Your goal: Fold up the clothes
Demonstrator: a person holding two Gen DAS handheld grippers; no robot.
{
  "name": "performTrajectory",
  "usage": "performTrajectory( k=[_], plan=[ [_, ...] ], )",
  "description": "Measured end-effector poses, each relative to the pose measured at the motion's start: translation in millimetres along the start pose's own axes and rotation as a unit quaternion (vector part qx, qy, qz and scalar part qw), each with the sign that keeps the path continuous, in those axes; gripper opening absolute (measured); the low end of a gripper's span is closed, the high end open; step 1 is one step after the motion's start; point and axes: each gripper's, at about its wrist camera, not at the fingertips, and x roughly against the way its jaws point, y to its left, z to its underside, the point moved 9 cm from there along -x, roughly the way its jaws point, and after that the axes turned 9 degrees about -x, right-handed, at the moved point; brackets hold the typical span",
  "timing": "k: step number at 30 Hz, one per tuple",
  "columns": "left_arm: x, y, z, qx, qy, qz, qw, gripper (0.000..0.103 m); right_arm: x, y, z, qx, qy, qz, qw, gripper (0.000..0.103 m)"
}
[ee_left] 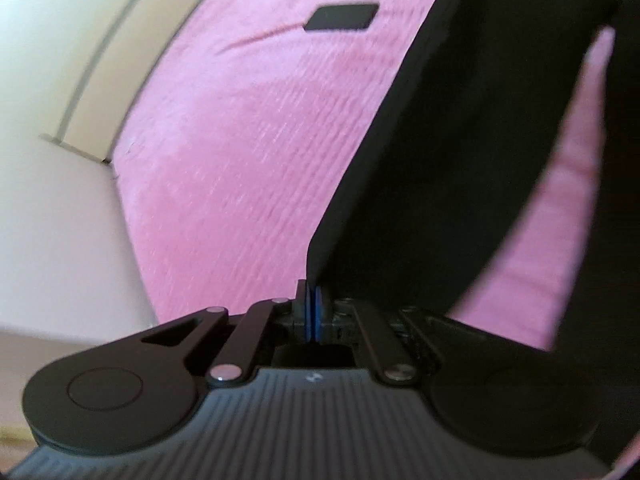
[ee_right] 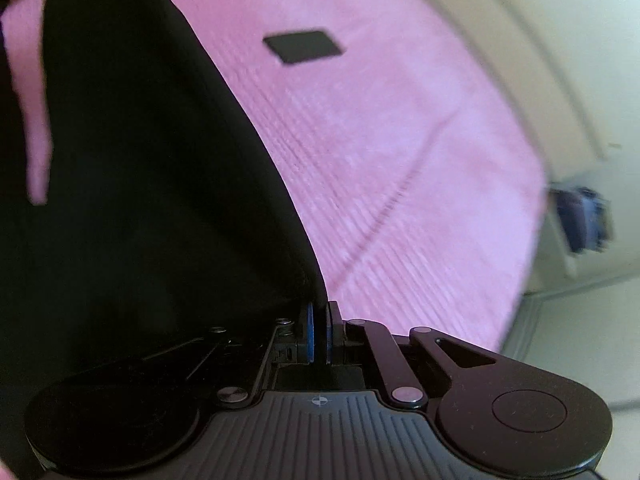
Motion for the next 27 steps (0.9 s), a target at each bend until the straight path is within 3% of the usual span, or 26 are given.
performTrajectory(
  k=[3,5,10,12,17,23,27],
  plan=[
    [51.6,-68.7,21.2,-0.025,0.002,0.038,0.9990,0.001,54.2,42.3,54.8,-0.050,0.007,0.035,0.998,0.003],
    [59.7,-116.1,37.6,-0.032,0.008,0.075,0.9966,0.001,74.6,83.7,95.6,-0.088,0.031,0.046,0.995,0.003],
    [45.0,-222.3,81.1,-0.065,0.007,0.133,0.9889,0.001,44.5,184.9,172.9,-0.133,0.122,0.033,0.983,0.003],
    [35.6,-235.1,86.9,-0.060,0.000,0.127,0.9900,0.001,35.3,202.9,186.2,-0.145,0.136,0.042,0.979,0.003],
    [12.7,-242.6,88.4,-0.035,-0.020,0.093,0.9949,0.001,32.1,201.6,189.7,-0.184,0.117,0.070,0.974,0.003],
    [-5.3,-259.3,85.8,-0.018,-0.051,-0.001,0.9985,0.001,33.3,190.3,202.1,-0.209,0.037,0.132,0.968,0.003],
    [-8.5,-267.2,90.4,0.003,-0.069,-0.054,0.9962,0.001,48.0,189.4,246.7,-0.205,0.013,0.191,0.960,0.003]
  ],
)
